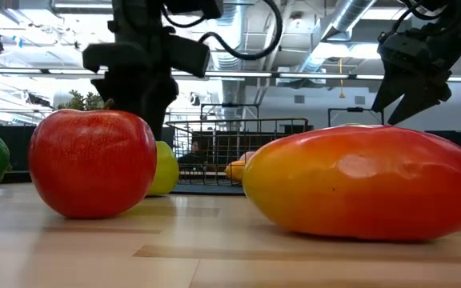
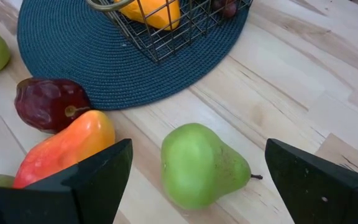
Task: Build produce basket
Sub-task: Put the green apple into the wire basket
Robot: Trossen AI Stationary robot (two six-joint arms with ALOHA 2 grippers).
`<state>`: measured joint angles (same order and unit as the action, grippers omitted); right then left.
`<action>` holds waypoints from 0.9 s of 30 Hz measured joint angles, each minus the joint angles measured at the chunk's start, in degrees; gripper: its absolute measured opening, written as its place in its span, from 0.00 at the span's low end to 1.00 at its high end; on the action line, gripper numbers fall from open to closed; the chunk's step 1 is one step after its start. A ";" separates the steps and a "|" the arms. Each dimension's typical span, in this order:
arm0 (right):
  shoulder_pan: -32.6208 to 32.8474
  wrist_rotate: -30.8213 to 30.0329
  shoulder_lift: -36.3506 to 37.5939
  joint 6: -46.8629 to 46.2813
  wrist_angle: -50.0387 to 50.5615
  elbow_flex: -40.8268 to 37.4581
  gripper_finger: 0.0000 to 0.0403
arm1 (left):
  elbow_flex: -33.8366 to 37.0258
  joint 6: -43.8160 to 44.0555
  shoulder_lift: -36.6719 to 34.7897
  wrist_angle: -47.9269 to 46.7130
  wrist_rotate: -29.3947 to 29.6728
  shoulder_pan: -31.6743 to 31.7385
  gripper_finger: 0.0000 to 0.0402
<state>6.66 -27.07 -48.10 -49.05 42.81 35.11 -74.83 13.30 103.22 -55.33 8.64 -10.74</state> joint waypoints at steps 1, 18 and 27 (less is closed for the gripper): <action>0.00 0.00 -0.01 0.01 0.00 0.00 0.96 | 0.62 -0.22 0.00 1.47 -0.71 0.29 0.98; 0.00 -0.02 -0.01 -0.03 0.01 0.00 0.96 | 11.28 -1.25 -0.02 14.69 -6.88 1.89 0.97; 0.00 -0.07 0.00 -0.44 -0.01 0.00 0.96 | 11.26 -0.94 -0.02 16.92 -6.84 1.89 0.92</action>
<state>6.66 -27.14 -48.11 -49.50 42.81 35.11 -63.57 12.35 103.20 -38.41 1.80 -8.84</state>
